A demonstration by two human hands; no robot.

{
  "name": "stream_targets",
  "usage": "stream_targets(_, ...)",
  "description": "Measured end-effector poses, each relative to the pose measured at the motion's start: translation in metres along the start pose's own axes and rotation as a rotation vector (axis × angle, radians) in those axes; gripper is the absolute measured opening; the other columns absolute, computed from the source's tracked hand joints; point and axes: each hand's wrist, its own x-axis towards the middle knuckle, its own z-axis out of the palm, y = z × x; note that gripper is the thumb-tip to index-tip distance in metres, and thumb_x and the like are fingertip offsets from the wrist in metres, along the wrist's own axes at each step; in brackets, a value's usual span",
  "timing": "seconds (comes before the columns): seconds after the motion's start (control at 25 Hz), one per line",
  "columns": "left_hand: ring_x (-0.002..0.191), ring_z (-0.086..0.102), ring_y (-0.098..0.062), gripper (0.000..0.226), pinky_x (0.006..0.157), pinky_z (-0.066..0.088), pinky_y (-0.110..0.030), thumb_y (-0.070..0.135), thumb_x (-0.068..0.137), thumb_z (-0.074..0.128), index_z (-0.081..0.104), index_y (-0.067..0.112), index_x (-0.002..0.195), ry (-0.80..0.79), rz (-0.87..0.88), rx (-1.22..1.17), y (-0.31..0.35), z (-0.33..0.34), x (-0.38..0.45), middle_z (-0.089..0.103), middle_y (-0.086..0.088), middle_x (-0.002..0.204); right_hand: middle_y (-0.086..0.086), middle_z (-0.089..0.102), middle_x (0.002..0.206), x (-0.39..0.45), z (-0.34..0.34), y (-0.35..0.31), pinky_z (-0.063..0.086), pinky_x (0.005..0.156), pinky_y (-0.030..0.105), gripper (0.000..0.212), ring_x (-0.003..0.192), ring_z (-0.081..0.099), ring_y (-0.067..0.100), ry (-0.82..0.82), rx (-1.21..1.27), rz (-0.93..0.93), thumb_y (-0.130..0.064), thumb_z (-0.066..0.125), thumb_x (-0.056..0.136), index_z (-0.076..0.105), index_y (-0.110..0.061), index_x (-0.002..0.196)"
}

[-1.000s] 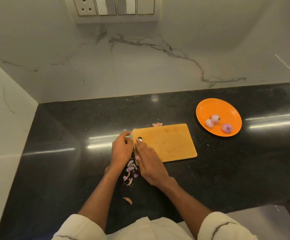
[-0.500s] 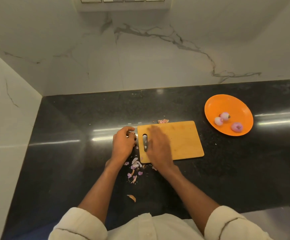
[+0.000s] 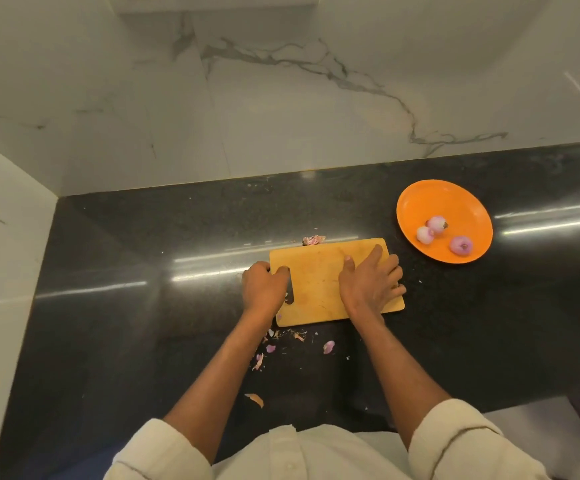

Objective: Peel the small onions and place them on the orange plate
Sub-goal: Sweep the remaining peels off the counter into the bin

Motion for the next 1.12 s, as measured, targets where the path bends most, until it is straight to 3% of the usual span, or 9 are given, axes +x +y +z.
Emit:
stream_targets(0.12, 0.087, 0.067, -0.030, 0.045, 0.061, 0.050, -0.033, 0.052, 0.091, 0.061, 0.070, 0.008, 0.092, -0.017, -0.069, -0.146, 0.008, 0.005, -0.003, 0.071, -0.015, 0.096, 0.012, 0.039, 0.154, 0.002, -0.012, 0.002, 0.034, 0.111, 0.058, 0.065, 0.140, 0.040, 0.035, 0.017, 0.105, 0.011, -0.045, 0.064, 0.100, 0.039, -0.022, 0.156)
stream_targets(0.2, 0.083, 0.071, -0.029, 0.036, 0.071, 0.058, -0.040, 0.041, 0.107, 0.057, 0.071, 0.010, 0.098, 0.016, -0.032, -0.255, 0.015, 0.001, -0.009, 0.074, -0.017, 0.097, 0.009, 0.045, 0.151, 0.002, -0.021, 0.001, 0.037, 0.111, 0.056, 0.059, 0.138, 0.045, 0.033, 0.008, 0.251, 0.054, -0.038, 0.065, 0.102, 0.044, -0.024, 0.155)
stream_targets(0.32, 0.079, 0.068, -0.023, 0.028, 0.072, 0.061, -0.038, 0.031, 0.114, 0.049, 0.066, 0.012, 0.103, 0.071, -0.025, -0.418, 0.018, -0.023, -0.008, 0.073, -0.012, 0.097, 0.005, 0.051, 0.149, -0.005, -0.031, -0.004, 0.041, 0.113, 0.053, 0.047, 0.137, 0.050, 0.028, 0.035, 0.420, -0.005, -0.032, 0.060, 0.106, 0.051, -0.024, 0.151)
stream_targets(0.48, 0.079, 0.070, -0.021, 0.030, 0.066, 0.058, -0.038, 0.031, 0.113, 0.049, 0.069, 0.012, 0.101, 0.225, -0.167, -0.649, 0.002, -0.070, 0.011, 0.075, -0.010, 0.097, 0.004, 0.058, 0.149, -0.004, -0.030, -0.002, 0.040, 0.110, 0.032, 0.040, 0.138, 0.053, 0.021, 0.051, 0.752, -0.101, -0.022, 0.045, 0.111, 0.056, -0.015, 0.149)
stream_targets(0.6, 0.069, 0.069, -0.021, 0.028, 0.061, 0.054, -0.037, 0.032, 0.113, 0.047, 0.065, 0.016, 0.098, 0.343, -0.254, -0.864, -0.005, -0.099, 0.020, 0.073, -0.007, 0.088, 0.005, 0.047, 0.162, -0.015, -0.001, 0.006, 0.029, 0.124, 0.041, 0.046, 0.150, 0.042, 0.023, -0.085, 0.570, -0.284, -0.022, 0.042, 0.112, 0.045, -0.016, 0.157)
stream_targets(0.72, 0.066, 0.070, -0.019, 0.028, 0.063, 0.057, -0.036, 0.034, 0.113, 0.047, 0.067, 0.016, 0.102, 0.374, -0.299, -0.962, -0.010, -0.119, 0.032, 0.073, -0.004, 0.085, 0.001, 0.023, 0.174, -0.016, 0.022, 0.001, 0.013, 0.131, 0.049, 0.055, 0.161, 0.019, 0.017, -0.128, 0.276, -0.516, -0.032, 0.037, 0.113, 0.028, -0.017, 0.165)
stream_targets(0.84, 0.072, 0.073, -0.020, 0.031, 0.077, 0.062, -0.043, 0.034, 0.113, 0.049, 0.069, 0.018, 0.095, 0.356, -0.306, -0.963, -0.003, -0.130, 0.037, 0.075, -0.002, 0.084, 0.005, 0.013, 0.177, -0.005, 0.029, -0.022, 0.013, 0.130, 0.051, 0.062, 0.163, 0.012, 0.021, -0.148, 0.107, -0.639, -0.043, 0.030, 0.112, 0.021, -0.015, 0.167)
stream_targets(1.12, 0.069, 0.071, -0.018, 0.032, 0.073, 0.060, -0.039, 0.030, 0.114, 0.048, 0.066, 0.017, 0.092, 0.338, -0.306, -0.954, 0.011, -0.138, 0.044, 0.073, -0.003, 0.083, 0.001, 0.006, 0.177, -0.071, 0.054, -0.033, 0.015, 0.132, 0.051, 0.065, 0.163, 0.002, 0.017, -0.305, -0.052, -1.045, -0.049, 0.025, 0.112, 0.014, -0.018, 0.168)
